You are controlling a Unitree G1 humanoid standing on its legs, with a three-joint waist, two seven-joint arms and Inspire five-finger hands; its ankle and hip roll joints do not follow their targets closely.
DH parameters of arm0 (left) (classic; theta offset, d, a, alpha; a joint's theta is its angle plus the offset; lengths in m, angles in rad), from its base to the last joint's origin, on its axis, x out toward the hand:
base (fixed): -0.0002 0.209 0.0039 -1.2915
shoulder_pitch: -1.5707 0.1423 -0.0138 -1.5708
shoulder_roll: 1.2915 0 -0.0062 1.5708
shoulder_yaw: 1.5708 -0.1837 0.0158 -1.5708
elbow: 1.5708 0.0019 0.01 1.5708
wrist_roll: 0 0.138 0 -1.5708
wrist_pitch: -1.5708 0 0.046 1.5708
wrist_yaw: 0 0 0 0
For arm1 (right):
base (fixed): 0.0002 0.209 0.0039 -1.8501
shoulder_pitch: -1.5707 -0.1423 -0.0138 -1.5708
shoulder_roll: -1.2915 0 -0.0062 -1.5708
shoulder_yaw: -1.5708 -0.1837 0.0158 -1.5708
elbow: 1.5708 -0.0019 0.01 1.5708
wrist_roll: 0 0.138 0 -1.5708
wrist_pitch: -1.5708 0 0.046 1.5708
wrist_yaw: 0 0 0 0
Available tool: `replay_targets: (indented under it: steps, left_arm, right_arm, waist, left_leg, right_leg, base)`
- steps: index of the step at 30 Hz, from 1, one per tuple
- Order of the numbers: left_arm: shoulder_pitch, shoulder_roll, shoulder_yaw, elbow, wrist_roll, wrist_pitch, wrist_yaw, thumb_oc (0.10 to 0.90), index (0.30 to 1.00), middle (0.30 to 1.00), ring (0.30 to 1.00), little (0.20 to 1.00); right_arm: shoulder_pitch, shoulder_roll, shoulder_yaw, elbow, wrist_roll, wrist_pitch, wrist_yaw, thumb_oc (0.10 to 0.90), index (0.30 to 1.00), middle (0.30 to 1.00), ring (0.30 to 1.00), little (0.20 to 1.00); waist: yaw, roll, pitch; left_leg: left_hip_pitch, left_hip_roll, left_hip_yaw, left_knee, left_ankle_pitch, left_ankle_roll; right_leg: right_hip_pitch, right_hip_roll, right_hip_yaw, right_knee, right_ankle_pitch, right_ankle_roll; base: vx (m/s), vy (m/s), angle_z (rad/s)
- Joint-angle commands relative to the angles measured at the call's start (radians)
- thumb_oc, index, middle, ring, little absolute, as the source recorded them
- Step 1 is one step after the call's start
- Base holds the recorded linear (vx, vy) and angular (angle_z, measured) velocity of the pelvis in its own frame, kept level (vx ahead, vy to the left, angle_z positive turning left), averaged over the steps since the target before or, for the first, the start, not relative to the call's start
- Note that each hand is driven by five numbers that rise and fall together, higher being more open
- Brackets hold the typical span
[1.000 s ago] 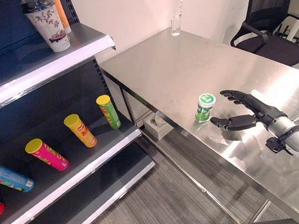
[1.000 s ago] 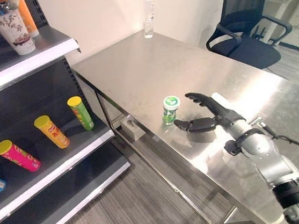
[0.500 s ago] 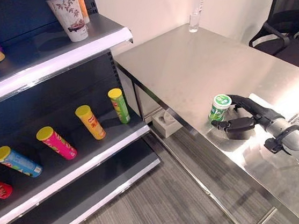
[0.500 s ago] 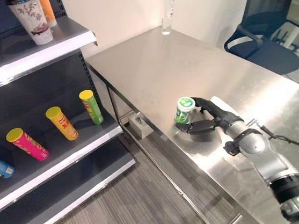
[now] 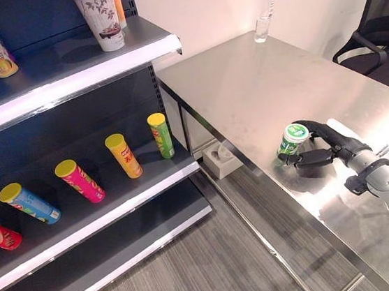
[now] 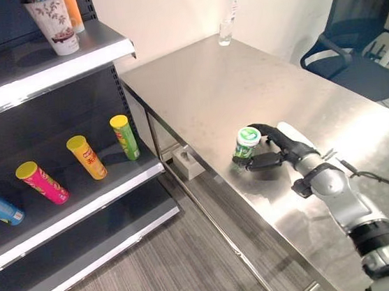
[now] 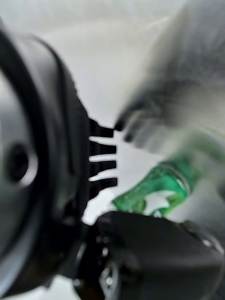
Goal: Put the goods on the table back onto the shelves and tidy them up.
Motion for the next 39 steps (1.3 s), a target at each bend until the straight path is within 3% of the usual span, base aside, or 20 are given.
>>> replay_targets:
  steps: [1,26,27,29,30,39]
  left_arm:
    - [-0.03,0.04,-0.056,0.02,-0.003,-0.03,0.009,0.8,0.9,0.9,0.9,0.9]
    - [-0.024,0.046,-0.063,0.021,-0.024,-0.031,0.02,0.8,0.9,0.9,0.9,0.9]
    - [-0.025,0.046,-0.062,0.022,-0.025,-0.031,0.021,0.8,0.9,0.9,0.9,0.9]
    - [-0.024,0.047,-0.062,0.022,-0.026,-0.031,0.022,0.8,0.9,0.9,0.9,0.9]
    - [-0.024,0.047,-0.062,0.023,-0.027,-0.03,0.023,0.8,0.9,0.9,0.9,0.9]
    - [-0.02,0.047,-0.061,0.027,-0.026,-0.029,0.025,0.8,0.9,0.9,0.9,0.9]
  right_arm:
    - [-0.167,-0.015,0.034,0.011,0.013,-0.05,-0.064,0.8,0.9,0.9,0.9,0.9]
    - [-0.253,0.023,0.082,0.096,-0.021,-0.045,-0.114,0.8,0.9,0.9,0.9,0.9]
    - [-0.258,0.025,0.086,0.104,-0.023,-0.043,-0.116,0.664,0.695,0.695,0.695,0.695]
    - [-0.265,0.028,0.092,0.108,-0.027,-0.042,-0.117,0.518,0.476,0.476,0.476,0.476]
    - [-0.27,0.031,0.095,0.115,-0.029,-0.042,-0.122,0.4,0.3,0.3,0.3,0.3]
    - [-0.275,0.036,0.1,0.113,-0.039,-0.041,-0.125,0.4,0.3,0.3,0.3,0.3]
  waist:
    - [0.019,-0.052,-0.066]
    - [0.055,-0.069,-0.067]
    - [0.056,-0.069,-0.067]
    - [0.058,-0.07,-0.066]
    - [0.06,-0.072,-0.067]
    - [0.062,-0.073,-0.064]
  left_leg:
    - [-0.01,0.083,0.098,0.003,-0.032,-0.085]
    - [-0.019,0.078,0.08,0.003,-0.036,-0.082]
    - [-0.019,0.077,0.079,0.003,-0.036,-0.082]
    - [-0.019,0.076,0.079,0.003,-0.036,-0.082]
    - [-0.019,0.076,0.079,0.003,-0.037,-0.082]
    - [-0.015,0.078,0.078,0.003,-0.038,-0.081]
  right_leg:
    - [-0.014,-0.061,0.009,0.058,-0.109,0.076]
    - [-0.01,-0.065,-0.013,0.056,-0.112,0.078]
    - [-0.01,-0.065,-0.013,0.056,-0.111,0.079]
    - [-0.009,-0.065,-0.013,0.055,-0.111,0.079]
    - [-0.009,-0.065,-0.013,0.056,-0.112,0.079]
    - [-0.004,-0.064,-0.014,0.056,-0.116,0.077]
  base:
    - [0.0,0.0,0.0]
    - [0.01,-0.001,0.02]
    - [0.0,0.0,0.0]
    - [0.0,0.0,0.0]
    - [0.0,0.0,0.0]
    - [0.0,0.0,0.0]
